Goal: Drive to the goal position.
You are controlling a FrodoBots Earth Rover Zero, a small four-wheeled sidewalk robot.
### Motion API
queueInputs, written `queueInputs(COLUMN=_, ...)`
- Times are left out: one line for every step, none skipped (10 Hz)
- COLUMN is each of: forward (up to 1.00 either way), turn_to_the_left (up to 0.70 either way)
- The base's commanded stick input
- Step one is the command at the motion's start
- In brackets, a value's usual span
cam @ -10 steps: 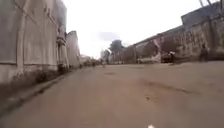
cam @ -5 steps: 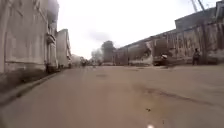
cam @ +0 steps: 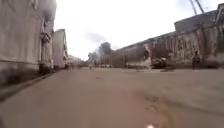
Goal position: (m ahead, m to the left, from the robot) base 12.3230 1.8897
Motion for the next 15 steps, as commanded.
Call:
queueInputs(forward=0.7, turn_to_the_left=0.04)
queueInputs(forward=0.7, turn_to_the_left=-0.02)
queueInputs(forward=0.7, turn_to_the_left=-0.07)
queueInputs(forward=0.7, turn_to_the_left=-0.08)
queueInputs(forward=0.7, turn_to_the_left=0.0)
queueInputs(forward=0.7, turn_to_the_left=0.04)
queueInputs(forward=0.7, turn_to_the_left=0.04)
queueInputs(forward=0.7, turn_to_the_left=0.04)
queueInputs(forward=0.7, turn_to_the_left=0.04)
queueInputs(forward=0.7, turn_to_the_left=0.03)
queueInputs(forward=0.7, turn_to_the_left=0.03)
queueInputs(forward=0.7, turn_to_the_left=0.05)
queueInputs(forward=0.7, turn_to_the_left=0.11)
queueInputs(forward=0.7, turn_to_the_left=0.08)
queueInputs(forward=0.7, turn_to_the_left=0.0)
